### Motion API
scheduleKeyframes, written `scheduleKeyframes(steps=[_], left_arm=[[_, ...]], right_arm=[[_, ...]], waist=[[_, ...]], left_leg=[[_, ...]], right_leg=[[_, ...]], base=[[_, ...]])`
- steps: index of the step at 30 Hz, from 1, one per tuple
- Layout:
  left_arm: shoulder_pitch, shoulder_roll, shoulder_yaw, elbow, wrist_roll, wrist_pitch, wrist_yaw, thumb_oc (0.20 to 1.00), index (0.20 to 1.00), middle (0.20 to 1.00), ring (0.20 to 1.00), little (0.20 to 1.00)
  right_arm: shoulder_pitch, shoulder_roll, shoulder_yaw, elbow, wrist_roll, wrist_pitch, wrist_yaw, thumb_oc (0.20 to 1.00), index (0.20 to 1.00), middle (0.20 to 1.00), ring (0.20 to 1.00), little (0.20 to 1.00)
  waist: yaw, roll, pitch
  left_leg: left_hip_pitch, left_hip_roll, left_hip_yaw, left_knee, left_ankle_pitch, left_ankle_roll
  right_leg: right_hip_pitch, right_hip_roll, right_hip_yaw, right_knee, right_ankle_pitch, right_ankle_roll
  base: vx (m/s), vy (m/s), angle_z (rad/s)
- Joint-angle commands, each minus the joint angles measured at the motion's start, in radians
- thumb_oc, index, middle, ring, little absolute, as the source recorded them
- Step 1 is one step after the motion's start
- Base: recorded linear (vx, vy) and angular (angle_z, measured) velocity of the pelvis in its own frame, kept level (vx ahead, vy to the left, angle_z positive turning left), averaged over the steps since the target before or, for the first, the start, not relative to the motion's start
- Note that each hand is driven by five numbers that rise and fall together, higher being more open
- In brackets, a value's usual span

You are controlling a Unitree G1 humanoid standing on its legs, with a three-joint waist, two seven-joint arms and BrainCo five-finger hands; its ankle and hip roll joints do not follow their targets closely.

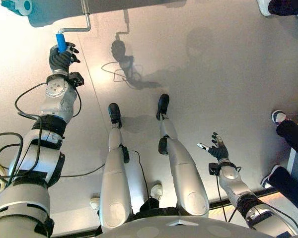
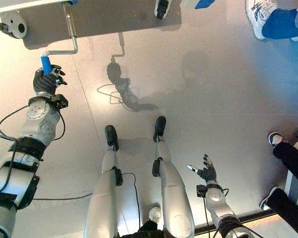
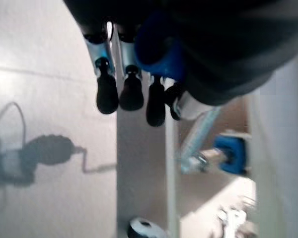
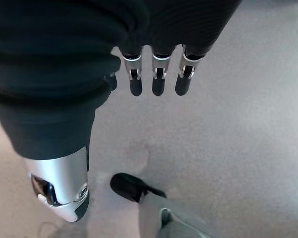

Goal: Raise the hospital bed

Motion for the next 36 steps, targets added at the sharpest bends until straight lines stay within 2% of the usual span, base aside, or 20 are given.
scheduleKeyframes(steps=[1, 13, 22, 36], left_arm=[[-0.025, 0.136, 0.053, 0.128, 0.031, -0.037, 0.045, 0.2, 0.2, 0.2, 0.2, 0.2], [-0.136, 0.116, 0.01, 0.215, 0.086, -0.015, 0.076, 0.2, 0.2, 0.2, 0.2, 0.2], [-0.215, 0.068, -0.022, 0.237, 0.129, -0.006, 0.101, 0.2, 0.2, 0.2, 0.2, 0.2], [-0.273, 0.025, -0.045, 0.23, 0.166, 0.0, 0.113, 0.2, 0.2, 0.2, 0.2, 0.2]], right_arm=[[0.034, -0.011, -0.002, -0.036, 0.034, -0.027, -0.013, 1.0, 1.0, 1.0, 1.0, 1.0], [0.041, -0.023, 0.031, -0.163, 0.038, -0.062, -0.042, 1.0, 1.0, 1.0, 1.0, 1.0], [0.054, -0.043, 0.046, -0.229, 0.03, -0.081, -0.053, 1.0, 1.0, 1.0, 1.0, 1.0], [0.071, -0.043, 0.04, -0.225, 0.033, -0.086, -0.05, 1.0, 1.0, 1.0, 1.0, 1.0]], waist=[[0.019, -0.036, 0.0], [-0.03, -0.033, 0.001], [-0.076, -0.029, 0.001], [-0.139, -0.026, 0.001]], left_leg=[[0.003, -0.055, 0.037, 0.0, -0.074, 0.023], [-0.071, -0.037, 0.069, 0.0, -0.073, 0.022], [-0.095, -0.018, 0.112, 0.0, -0.076, 0.022], [-0.046, 0.007, 0.204, 0.0, -0.091, 0.015]], right_leg=[[0.073, -0.076, 0.024, 0.004, -0.06, 0.187], [-0.036, -0.062, 0.067, 0.004, -0.05, 0.182], [-0.113, -0.036, 0.123, 0.016, -0.041, 0.172], [-0.156, 0.007, 0.209, 0.052, -0.038, 0.176]], base=[[0.03, 0.029, -0.01], [0.02, -0.006, -0.06], [0.01, -0.037, -0.12], [0.0, -0.026, -0.1]])
